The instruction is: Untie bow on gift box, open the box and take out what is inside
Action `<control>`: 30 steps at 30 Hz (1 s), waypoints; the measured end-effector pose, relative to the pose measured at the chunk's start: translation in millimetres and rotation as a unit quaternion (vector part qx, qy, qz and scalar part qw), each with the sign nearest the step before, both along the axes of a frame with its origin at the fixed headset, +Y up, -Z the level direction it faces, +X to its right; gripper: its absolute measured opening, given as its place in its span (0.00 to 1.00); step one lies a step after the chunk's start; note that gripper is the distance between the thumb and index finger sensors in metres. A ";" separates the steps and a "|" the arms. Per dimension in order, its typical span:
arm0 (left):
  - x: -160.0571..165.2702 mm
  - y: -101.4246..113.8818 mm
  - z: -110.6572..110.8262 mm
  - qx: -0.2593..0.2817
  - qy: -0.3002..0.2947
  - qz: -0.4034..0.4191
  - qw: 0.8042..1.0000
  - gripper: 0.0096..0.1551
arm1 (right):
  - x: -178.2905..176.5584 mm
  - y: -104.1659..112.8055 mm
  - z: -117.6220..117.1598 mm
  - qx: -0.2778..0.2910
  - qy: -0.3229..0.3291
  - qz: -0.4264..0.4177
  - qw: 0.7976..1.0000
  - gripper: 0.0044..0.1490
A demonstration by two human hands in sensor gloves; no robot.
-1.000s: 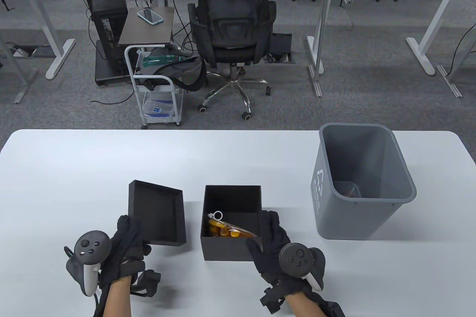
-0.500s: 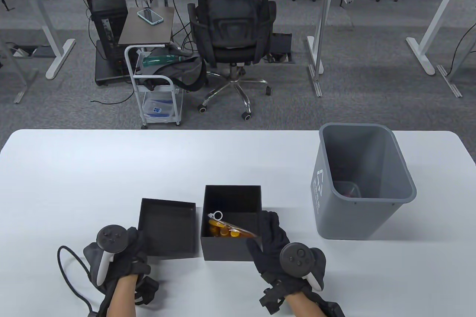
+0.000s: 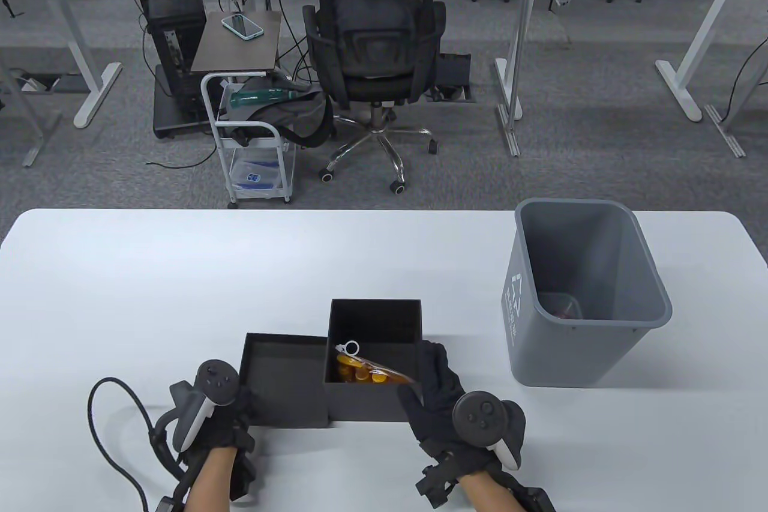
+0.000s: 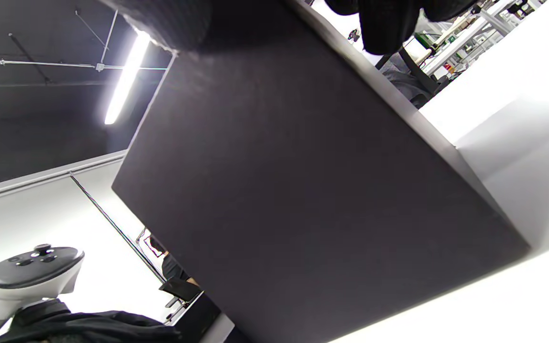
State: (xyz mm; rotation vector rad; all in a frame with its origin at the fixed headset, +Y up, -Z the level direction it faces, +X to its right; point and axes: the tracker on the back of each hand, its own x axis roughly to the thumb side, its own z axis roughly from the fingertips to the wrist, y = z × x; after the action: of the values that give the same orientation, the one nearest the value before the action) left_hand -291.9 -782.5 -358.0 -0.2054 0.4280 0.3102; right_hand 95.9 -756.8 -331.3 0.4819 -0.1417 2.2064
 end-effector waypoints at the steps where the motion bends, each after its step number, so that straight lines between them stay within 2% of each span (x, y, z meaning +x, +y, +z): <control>1: 1.2 -0.5 0.0 -0.007 -0.002 -0.006 1.000 0.28 | 0.9 -0.4 -0.9 -0.005 0.008 -0.012 1.000 0.48; 5: 8.9 0.9 -3.1 -0.041 -0.018 -0.047 0.998 0.31 | 3.5 -4.4 -2.2 -0.057 0.007 -0.113 0.992 0.45; 8: 10.8 7.4 -2.4 -0.090 -0.022 -0.026 0.995 0.43 | 4.3 -5.3 -1.9 -0.066 -0.004 -0.134 0.989 0.43; 9: 14.5 14.2 -1.1 -0.086 -0.025 -0.035 0.995 0.45 | 4.7 -5.4 -2.0 -0.064 -0.013 -0.129 0.990 0.42; 13: 49.6 59.2 5.2 0.022 -0.066 -0.148 0.986 0.46 | 4.6 -5.5 -2.2 -0.064 -0.017 -0.126 0.990 0.41; 14: 62.5 73.3 6.4 0.049 -0.084 -0.174 0.980 0.46 | 5.3 -6.0 -2.7 -0.067 -0.016 -0.128 0.989 0.41; 15: 77.2 87.4 7.9 0.065 -0.129 -0.191 0.971 0.46 | 6.2 -6.5 -3.2 -0.069 -0.015 -0.129 0.989 0.41; 18: 108.6 119.3 12.4 0.090 -0.163 -0.233 0.954 0.47 | 7.0 -7.2 -3.5 -0.072 -0.013 -0.130 0.989 0.41; 19: 122.2 131.3 14.3 0.100 -0.201 -0.254 0.941 0.46 | 7.1 -7.4 -3.6 -0.073 -0.013 -0.129 0.989 0.41; 21: 142.5 143.9 16.2 0.122 -0.240 -0.288 0.919 0.45 | 6.9 -8.0 -3.3 -0.072 -0.013 -0.128 0.989 0.41; 22: 153.8 147.0 14.8 0.131 -0.271 -0.307 0.903 0.44 | 6.7 -8.3 -3.3 -0.072 -0.012 -0.128 0.989 0.41; 23: 161.0 147.8 14.5 0.135 -0.286 -0.318 0.894 0.43 | 6.5 -8.4 -3.6 -0.072 -0.012 -0.128 0.989 0.41; 27: 193.9 141.1 12.2 0.143 -0.342 -0.403 0.837 0.39 | 6.0 -7.7 -3.6 -0.071 -0.013 -0.125 0.990 0.41; 28: 199.9 138.0 9.5 0.142 -0.350 -0.415 0.827 0.37 | 6.1 -7.4 -3.4 -0.072 -0.013 -0.125 0.989 0.41; 30: 208.7 134.8 5.3 0.119 -0.366 -0.409 0.827 0.35 | 6.0 -7.0 -3.2 -0.072 -0.013 -0.123 0.990 0.41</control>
State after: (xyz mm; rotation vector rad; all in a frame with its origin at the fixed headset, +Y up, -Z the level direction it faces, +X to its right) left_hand -83.2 -647.8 -352.7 0.1228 -0.3134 -0.5659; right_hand 101.9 -763.8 -334.6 0.3361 -0.0512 1.9652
